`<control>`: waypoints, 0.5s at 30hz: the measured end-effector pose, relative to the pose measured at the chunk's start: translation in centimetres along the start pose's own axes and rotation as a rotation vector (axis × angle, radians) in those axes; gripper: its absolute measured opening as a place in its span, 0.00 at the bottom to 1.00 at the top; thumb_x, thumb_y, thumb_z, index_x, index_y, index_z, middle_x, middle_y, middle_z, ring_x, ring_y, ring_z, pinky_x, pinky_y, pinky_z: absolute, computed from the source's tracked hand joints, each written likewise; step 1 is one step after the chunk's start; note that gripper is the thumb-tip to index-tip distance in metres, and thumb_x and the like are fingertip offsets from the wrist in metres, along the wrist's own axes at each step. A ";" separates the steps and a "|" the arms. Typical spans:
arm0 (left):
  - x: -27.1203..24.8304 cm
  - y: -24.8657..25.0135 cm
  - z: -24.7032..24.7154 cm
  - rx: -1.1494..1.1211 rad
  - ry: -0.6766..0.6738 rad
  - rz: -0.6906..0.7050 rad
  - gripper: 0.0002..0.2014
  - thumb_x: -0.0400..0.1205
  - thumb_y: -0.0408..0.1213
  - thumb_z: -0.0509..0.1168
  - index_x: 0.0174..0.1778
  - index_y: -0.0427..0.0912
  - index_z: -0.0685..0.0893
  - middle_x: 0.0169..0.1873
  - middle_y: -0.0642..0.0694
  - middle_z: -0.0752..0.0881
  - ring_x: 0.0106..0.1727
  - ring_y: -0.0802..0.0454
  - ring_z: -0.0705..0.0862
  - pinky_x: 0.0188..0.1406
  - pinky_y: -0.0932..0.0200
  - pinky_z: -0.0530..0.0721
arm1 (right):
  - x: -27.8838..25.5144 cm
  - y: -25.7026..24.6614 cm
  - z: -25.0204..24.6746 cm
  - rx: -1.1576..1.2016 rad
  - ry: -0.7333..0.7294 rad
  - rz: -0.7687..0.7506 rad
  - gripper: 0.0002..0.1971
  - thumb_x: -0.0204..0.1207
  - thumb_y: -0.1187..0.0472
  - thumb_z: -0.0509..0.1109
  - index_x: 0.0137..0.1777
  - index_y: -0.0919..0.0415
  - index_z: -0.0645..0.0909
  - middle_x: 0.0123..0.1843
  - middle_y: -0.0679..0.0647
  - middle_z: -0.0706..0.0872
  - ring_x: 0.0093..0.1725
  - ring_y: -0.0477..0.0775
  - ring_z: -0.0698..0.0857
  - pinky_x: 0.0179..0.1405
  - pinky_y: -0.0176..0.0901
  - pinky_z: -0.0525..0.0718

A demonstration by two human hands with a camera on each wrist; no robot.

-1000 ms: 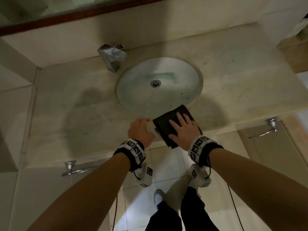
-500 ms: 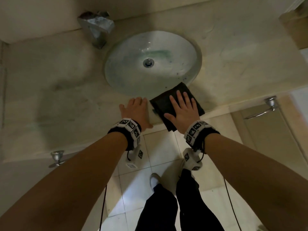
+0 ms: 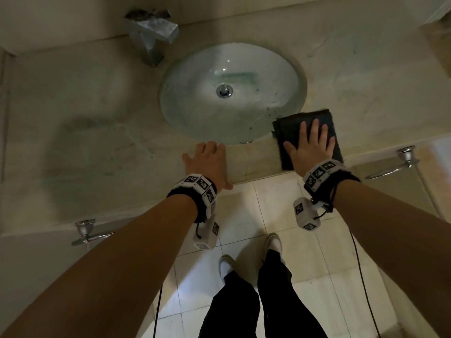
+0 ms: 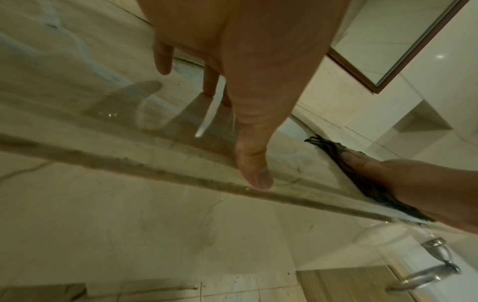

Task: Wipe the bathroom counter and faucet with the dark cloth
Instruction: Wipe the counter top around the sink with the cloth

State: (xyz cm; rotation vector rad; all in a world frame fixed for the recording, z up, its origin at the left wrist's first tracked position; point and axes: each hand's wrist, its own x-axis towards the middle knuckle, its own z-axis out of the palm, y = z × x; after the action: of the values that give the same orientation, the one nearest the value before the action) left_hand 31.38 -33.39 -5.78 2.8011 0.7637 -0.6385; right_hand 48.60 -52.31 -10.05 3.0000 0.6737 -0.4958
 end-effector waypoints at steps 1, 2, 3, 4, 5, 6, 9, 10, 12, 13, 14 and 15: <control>0.0 -0.1 0.0 -0.004 0.010 -0.001 0.55 0.59 0.64 0.79 0.79 0.52 0.60 0.76 0.50 0.65 0.77 0.44 0.62 0.69 0.29 0.66 | -0.5 -0.7 0.0 -0.014 -0.005 -0.014 0.38 0.82 0.34 0.42 0.86 0.54 0.40 0.87 0.58 0.37 0.86 0.64 0.40 0.83 0.66 0.43; 0.0 -0.2 0.1 -0.006 0.017 -0.001 0.55 0.58 0.64 0.79 0.78 0.52 0.61 0.75 0.50 0.66 0.77 0.44 0.63 0.68 0.29 0.66 | -1.3 -1.6 0.2 -0.031 -0.017 -0.042 0.38 0.82 0.34 0.42 0.86 0.54 0.39 0.87 0.59 0.37 0.85 0.64 0.39 0.83 0.66 0.43; 0.0 -0.3 0.1 -0.004 0.022 0.003 0.55 0.58 0.65 0.79 0.78 0.52 0.61 0.74 0.50 0.66 0.76 0.44 0.63 0.68 0.29 0.66 | -2.1 -2.7 0.5 -0.048 -0.032 -0.081 0.38 0.83 0.34 0.42 0.86 0.54 0.38 0.87 0.60 0.36 0.85 0.65 0.38 0.83 0.66 0.42; 0.1 -0.3 0.1 0.003 0.023 0.009 0.55 0.58 0.65 0.78 0.78 0.52 0.61 0.74 0.50 0.67 0.75 0.43 0.64 0.68 0.29 0.66 | -3.0 -3.9 0.9 -0.060 -0.043 -0.126 0.38 0.83 0.34 0.42 0.86 0.54 0.37 0.87 0.60 0.35 0.85 0.65 0.38 0.83 0.66 0.41; 0.1 -0.3 0.0 0.012 0.020 0.015 0.55 0.58 0.65 0.78 0.78 0.52 0.60 0.74 0.49 0.67 0.75 0.43 0.64 0.68 0.30 0.66 | -4.0 -5.1 1.4 -0.063 -0.050 -0.168 0.38 0.83 0.34 0.42 0.86 0.54 0.36 0.87 0.60 0.35 0.85 0.65 0.38 0.83 0.66 0.41; 0.2 -0.3 0.0 0.020 0.013 0.016 0.55 0.59 0.66 0.77 0.78 0.52 0.59 0.74 0.49 0.66 0.75 0.43 0.64 0.68 0.30 0.66 | -4.8 -6.1 1.8 -0.060 -0.051 -0.202 0.38 0.82 0.34 0.42 0.86 0.54 0.36 0.87 0.60 0.35 0.85 0.65 0.37 0.83 0.66 0.40; 0.1 0.1 0.1 0.050 -0.001 0.002 0.56 0.61 0.66 0.76 0.80 0.52 0.55 0.75 0.49 0.63 0.77 0.43 0.62 0.69 0.30 0.66 | -5.9 -7.5 2.7 -0.055 -0.059 -0.235 0.38 0.83 0.35 0.41 0.85 0.52 0.35 0.86 0.59 0.33 0.85 0.64 0.35 0.83 0.66 0.39; 0.1 0.1 0.1 0.054 -0.005 0.000 0.56 0.62 0.67 0.75 0.81 0.52 0.54 0.76 0.49 0.63 0.77 0.43 0.61 0.69 0.30 0.65 | -5.9 -7.5 2.7 -0.056 -0.071 -0.234 0.38 0.82 0.34 0.41 0.85 0.51 0.34 0.86 0.58 0.33 0.85 0.63 0.35 0.83 0.66 0.38; 0.1 0.0 0.1 0.055 -0.013 0.000 0.57 0.62 0.67 0.75 0.81 0.52 0.53 0.77 0.48 0.61 0.78 0.43 0.60 0.70 0.29 0.65 | -5.3 -7.3 2.4 -0.062 -0.089 -0.247 0.38 0.82 0.33 0.40 0.85 0.50 0.34 0.86 0.56 0.32 0.85 0.62 0.33 0.82 0.64 0.36; 0.1 0.0 0.1 0.056 -0.017 0.001 0.57 0.62 0.67 0.75 0.81 0.52 0.52 0.77 0.48 0.61 0.78 0.43 0.59 0.70 0.29 0.65 | -4.7 -7.2 2.2 -0.066 -0.097 -0.253 0.38 0.81 0.33 0.40 0.85 0.49 0.34 0.86 0.55 0.31 0.85 0.61 0.32 0.82 0.64 0.35; 0.1 -0.1 0.1 0.054 -0.021 0.002 0.57 0.62 0.67 0.75 0.81 0.52 0.53 0.77 0.48 0.60 0.79 0.43 0.59 0.70 0.29 0.65 | -3.9 -7.3 1.8 -0.067 -0.103 -0.255 0.38 0.81 0.32 0.40 0.85 0.49 0.34 0.86 0.54 0.32 0.85 0.60 0.32 0.82 0.63 0.35; 0.2 -0.1 0.1 0.047 -0.026 0.001 0.57 0.62 0.66 0.75 0.82 0.52 0.53 0.78 0.48 0.60 0.79 0.43 0.58 0.71 0.29 0.64 | -2.9 -7.4 1.4 -0.068 -0.109 -0.253 0.38 0.81 0.32 0.40 0.85 0.49 0.35 0.87 0.53 0.33 0.85 0.60 0.32 0.82 0.63 0.35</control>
State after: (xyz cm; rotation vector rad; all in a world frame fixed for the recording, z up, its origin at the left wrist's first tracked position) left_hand 31.43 -33.26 -5.92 2.8292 0.7523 -0.7000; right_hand 42.64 -46.96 -10.12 2.8139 1.0444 -0.6277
